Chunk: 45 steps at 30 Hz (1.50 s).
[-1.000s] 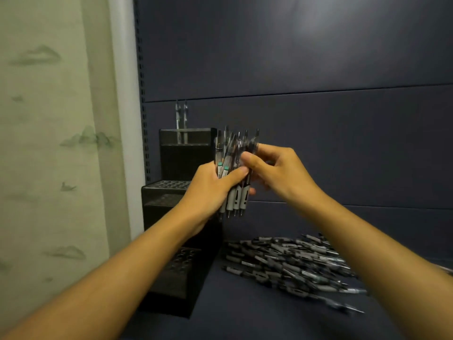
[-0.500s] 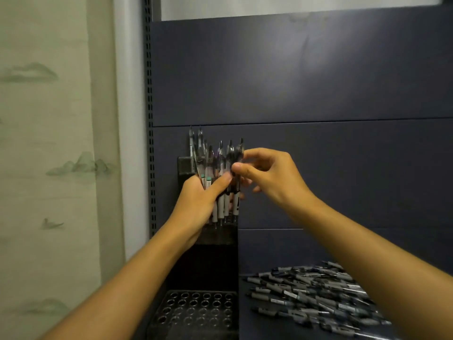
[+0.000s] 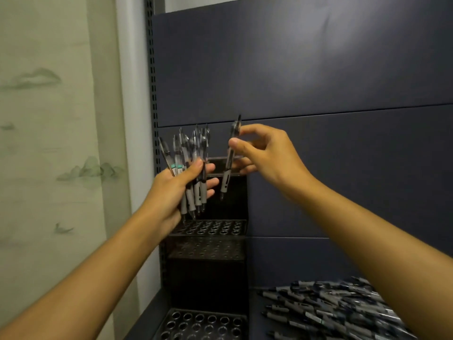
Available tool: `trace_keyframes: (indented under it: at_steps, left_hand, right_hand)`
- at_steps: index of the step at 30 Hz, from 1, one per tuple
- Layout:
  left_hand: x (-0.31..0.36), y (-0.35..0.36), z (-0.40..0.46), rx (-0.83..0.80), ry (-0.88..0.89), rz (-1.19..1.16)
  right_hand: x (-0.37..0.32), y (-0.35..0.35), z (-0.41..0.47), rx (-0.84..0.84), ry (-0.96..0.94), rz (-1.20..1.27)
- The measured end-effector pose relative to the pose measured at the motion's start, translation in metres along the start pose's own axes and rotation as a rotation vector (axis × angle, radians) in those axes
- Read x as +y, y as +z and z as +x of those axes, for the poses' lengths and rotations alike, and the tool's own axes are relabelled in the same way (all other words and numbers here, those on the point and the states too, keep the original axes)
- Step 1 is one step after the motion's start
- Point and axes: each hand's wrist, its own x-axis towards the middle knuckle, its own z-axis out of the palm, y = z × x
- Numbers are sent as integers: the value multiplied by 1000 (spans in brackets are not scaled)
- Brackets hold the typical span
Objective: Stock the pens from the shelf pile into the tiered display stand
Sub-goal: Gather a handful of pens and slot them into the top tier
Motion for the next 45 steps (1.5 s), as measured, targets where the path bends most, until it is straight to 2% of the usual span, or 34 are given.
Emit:
trace_keyframes:
  at_steps: [5, 9, 19, 29, 34, 45]
  left_hand:
    - [-4, -29, 19, 6, 11, 61]
    - [-7, -51, 29, -83, 31, 90]
    - [-23, -88, 51, -139, 20, 57]
    - [-29, -90, 55, -172, 0, 45]
    - [-31, -87, 54, -180, -17, -1]
    - [-31, -78, 48, -197, -23, 6]
  right_hand:
    - [-5, 8, 30, 85, -29, 48]
    - [-7, 13, 68, 205, -112, -130]
    - [29, 43, 114, 244, 36, -357]
    - [40, 53, 128, 173, 102, -447]
    - [46, 59, 129, 48, 206, -496]
    - [43, 60, 130, -33, 226, -659]
